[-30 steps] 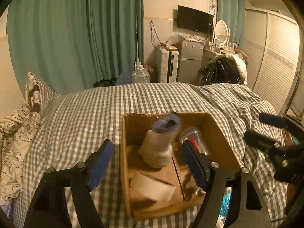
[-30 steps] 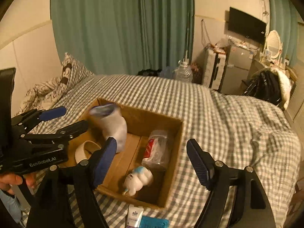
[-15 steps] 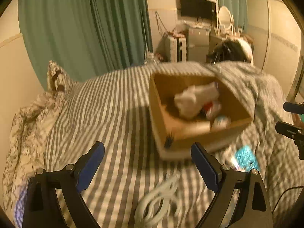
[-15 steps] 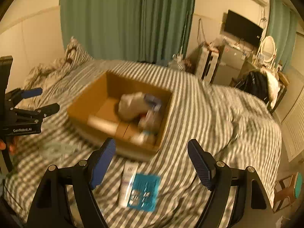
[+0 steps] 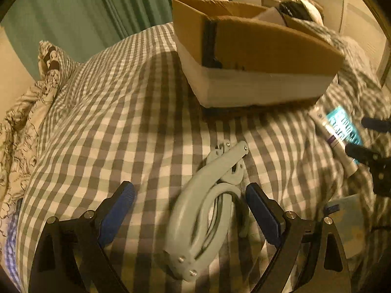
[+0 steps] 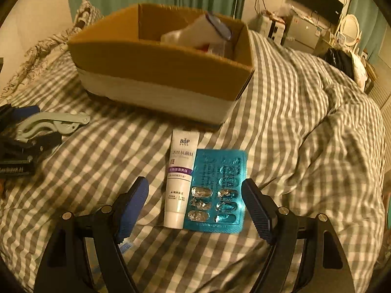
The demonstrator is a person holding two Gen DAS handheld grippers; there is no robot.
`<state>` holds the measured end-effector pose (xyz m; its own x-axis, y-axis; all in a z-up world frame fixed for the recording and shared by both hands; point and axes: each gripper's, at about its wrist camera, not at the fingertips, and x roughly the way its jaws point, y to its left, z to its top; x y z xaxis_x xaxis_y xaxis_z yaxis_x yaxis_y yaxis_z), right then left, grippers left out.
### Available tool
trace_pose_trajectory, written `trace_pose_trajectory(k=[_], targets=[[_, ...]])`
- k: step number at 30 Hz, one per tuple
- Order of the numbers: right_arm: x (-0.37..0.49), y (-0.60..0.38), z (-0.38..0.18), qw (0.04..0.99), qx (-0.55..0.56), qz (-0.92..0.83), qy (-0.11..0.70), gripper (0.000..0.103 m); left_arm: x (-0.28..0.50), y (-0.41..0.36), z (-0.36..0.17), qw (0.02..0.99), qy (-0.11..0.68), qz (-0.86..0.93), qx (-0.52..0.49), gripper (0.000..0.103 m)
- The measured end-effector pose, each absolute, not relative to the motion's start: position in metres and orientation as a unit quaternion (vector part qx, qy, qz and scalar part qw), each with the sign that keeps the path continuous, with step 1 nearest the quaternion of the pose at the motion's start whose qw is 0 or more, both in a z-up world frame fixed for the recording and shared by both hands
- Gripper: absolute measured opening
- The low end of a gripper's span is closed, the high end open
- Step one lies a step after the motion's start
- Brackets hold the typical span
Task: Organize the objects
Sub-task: 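Grasp the pale green plastic clip with the left tool while the right tool grasps the white BOP tube, then carry the green clip and white tube into the box and release both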
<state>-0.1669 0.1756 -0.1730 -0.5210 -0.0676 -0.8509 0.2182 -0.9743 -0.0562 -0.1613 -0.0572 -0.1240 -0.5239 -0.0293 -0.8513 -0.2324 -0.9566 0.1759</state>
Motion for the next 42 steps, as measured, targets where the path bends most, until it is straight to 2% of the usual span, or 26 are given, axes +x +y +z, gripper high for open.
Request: trace_pose_trajectory(k=[3,5,7,8,9,11,13,15,29,42], targets=[[-0.174,0.17,-0.182,0.083,0.489,-0.864,0.082,0.077,-0.156,-0.045,-0.135,0.065,0.162,0.86,-0.48,0.095],[-0.177,0.164,-0.19,0.084,0.497,-0.859,0.09,0.069,-0.153,-0.04,-0.137,0.064,0.176,0.859,-0.476,0.093],[-0.177,0.156,-0.201,0.087,0.506,-0.852,0.1,0.058,-0.15,-0.038,-0.135,0.069,0.175,0.862,-0.47,0.086],[-0.177,0.153,-0.203,0.085,0.506,-0.852,0.108,0.057,-0.149,-0.038,-0.134,0.07,0.174,0.864,-0.468,0.084],[-0.176,0.152,-0.204,0.083,0.503,-0.853,0.115,0.057,-0.147,-0.038,-0.132,0.069,0.173,0.865,-0.465,0.077],[-0.173,0.148,-0.203,0.086,0.5,-0.853,0.121,0.048,-0.146,-0.038,-0.129,0.066,0.169,0.868,-0.463,0.074],[-0.17,0.146,-0.202,0.087,0.498,-0.853,0.129,0.033,-0.146,-0.039,-0.126,0.065,0.16,0.869,-0.465,0.074],[-0.167,0.146,-0.199,0.09,0.495,-0.855,0.127,0.026,-0.143,-0.038,-0.121,0.072,0.152,0.871,-0.463,0.074],[-0.146,0.161,-0.164,0.111,0.459,-0.877,0.091,0.024,-0.123,-0.037,-0.087,0.117,0.08,0.875,-0.463,0.073],[-0.142,0.171,-0.076,0.124,0.37,-0.916,0.096,0.022,-0.139,-0.014,0.002,0.156,0.049,0.913,-0.374,0.073]])
